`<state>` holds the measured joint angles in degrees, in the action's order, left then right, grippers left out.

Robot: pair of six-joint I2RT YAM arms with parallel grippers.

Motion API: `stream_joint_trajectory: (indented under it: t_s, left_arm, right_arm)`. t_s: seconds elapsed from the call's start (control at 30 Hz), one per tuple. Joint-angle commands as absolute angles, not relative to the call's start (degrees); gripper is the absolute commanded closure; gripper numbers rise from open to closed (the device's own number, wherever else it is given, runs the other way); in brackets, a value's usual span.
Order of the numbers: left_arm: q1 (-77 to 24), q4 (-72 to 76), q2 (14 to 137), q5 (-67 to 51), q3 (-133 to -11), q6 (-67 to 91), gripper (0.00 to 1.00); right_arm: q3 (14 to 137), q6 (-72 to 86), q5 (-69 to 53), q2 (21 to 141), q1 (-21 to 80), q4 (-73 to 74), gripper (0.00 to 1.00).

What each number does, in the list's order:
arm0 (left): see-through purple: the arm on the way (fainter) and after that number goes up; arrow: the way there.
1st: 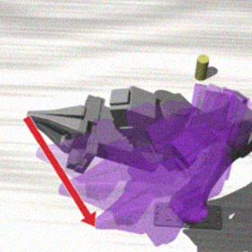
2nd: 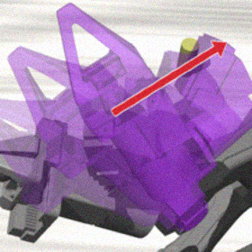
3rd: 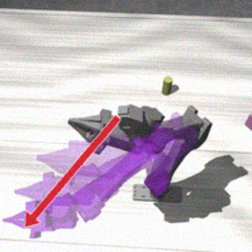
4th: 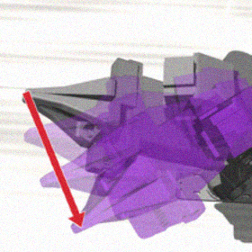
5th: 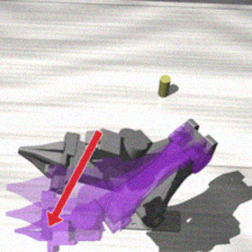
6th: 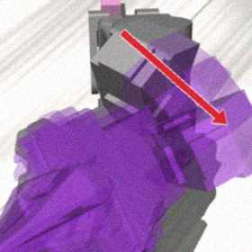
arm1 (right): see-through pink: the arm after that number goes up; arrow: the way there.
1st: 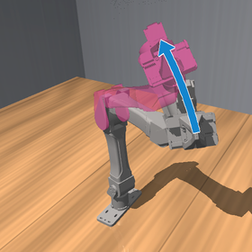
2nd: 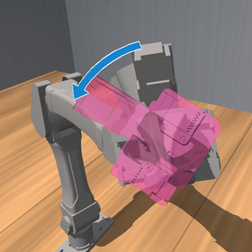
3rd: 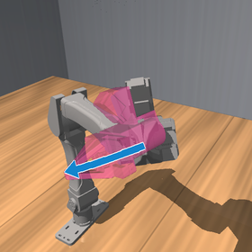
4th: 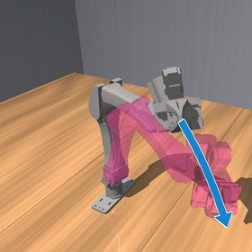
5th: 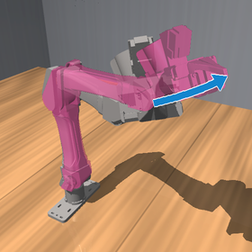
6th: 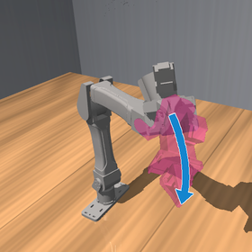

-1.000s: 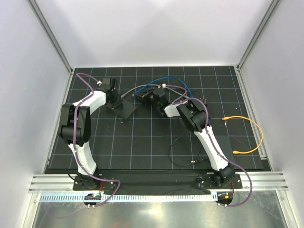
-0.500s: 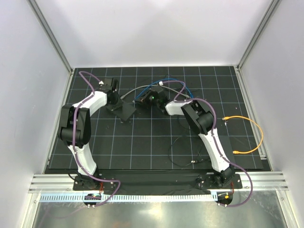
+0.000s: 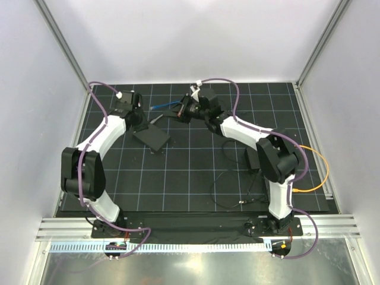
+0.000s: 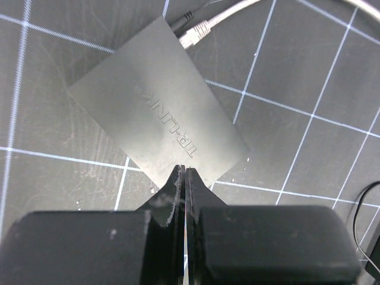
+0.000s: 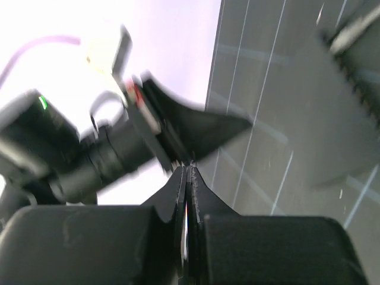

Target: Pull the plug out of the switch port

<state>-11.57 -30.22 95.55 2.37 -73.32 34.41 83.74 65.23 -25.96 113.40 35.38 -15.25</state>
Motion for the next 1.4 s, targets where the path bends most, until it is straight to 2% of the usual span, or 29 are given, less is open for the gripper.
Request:
stream_joint_trajectory:
  t_s: [0.0, 0.17, 0.3, 0.4, 0.43, 0.57, 0.6, 0.67, 0.8, 1.13, 1.27, 1.37]
  left_arm:
    - [-11.7, -30.0, 92.3, 4.7, -73.5, 33.0, 1.0]
    - [-11.7, -30.2, 90.3, 7.4, -73.5, 32.5, 1.0]
    - [-11.7, -30.2, 87.9, 9.7, -73.0, 32.9, 1.0]
    - [-11.7, -29.3, 86.2, 8.9, -72.4, 33.2, 0.99]
    - [-11.7, -29.4, 86.0, 8.3, -72.8, 33.5, 0.99]
    - [-11.5, -31.2, 86.0, 2.3, -74.1, 35.0, 0.97]
    - [-11.4, -31.2, 86.0, 0.2, -74.0, 35.5, 0.97]
    - [-11.4, -31.1, 86.0, -2.0, -73.2, 35.6, 0.97]
    - [-11.4, -30.6, 86.4, -2.9, -72.2, 33.9, 0.96]
    - [-10.9, -28.9, 86.9, -6.0, -70.0, 33.2, 0.96]
    - [-10.5, -28.7, 86.7, -6.1, -69.7, 33.0, 0.96]
    - [-10.3, -28.6, 86.6, -6.2, -69.3, 33.0, 0.96]
  right_arm:
    - [78.4, 62.6, -32.7, 108.3, 37.2, -10.6, 0.99]
    - [70.9, 58.0, -34.7, 102.1, 40.3, -5.2, 0.99]
    - [69.1, 51.0, -25.5, 98.2, 40.3, 4.6, 0.99]
    - [69.7, 46.3, -19.9, 97.5, 39.7, 6.0, 0.96]
    - [71.7, 44.1, -14.1, 97.6, 39.7, 9.3, 0.92]
    - [79.5, 36.1, -5.5, 101.7, 37.4, 18.8, 0.72]
    - [81.6, 33.3, -3.3, 103.2, 36.7, 21.6, 0.61]
    - [88.8, 28.6, -0.3, 108.2, 34.5, 29.3, 0.56]
    - [95.3, 24.3, 5.2, 113.9, 30.9, 33.4, 0.48]
    - [106.5, 19.7, 10.8, 126.3, 26.1, 35.8, 0.43]
    - [108.4, 18.7, 12.2, 129.5, 26.1, 35.3, 0.43]
    - [109.2, 19.1, 12.7, 130.7, 26.1, 34.8, 0.48]
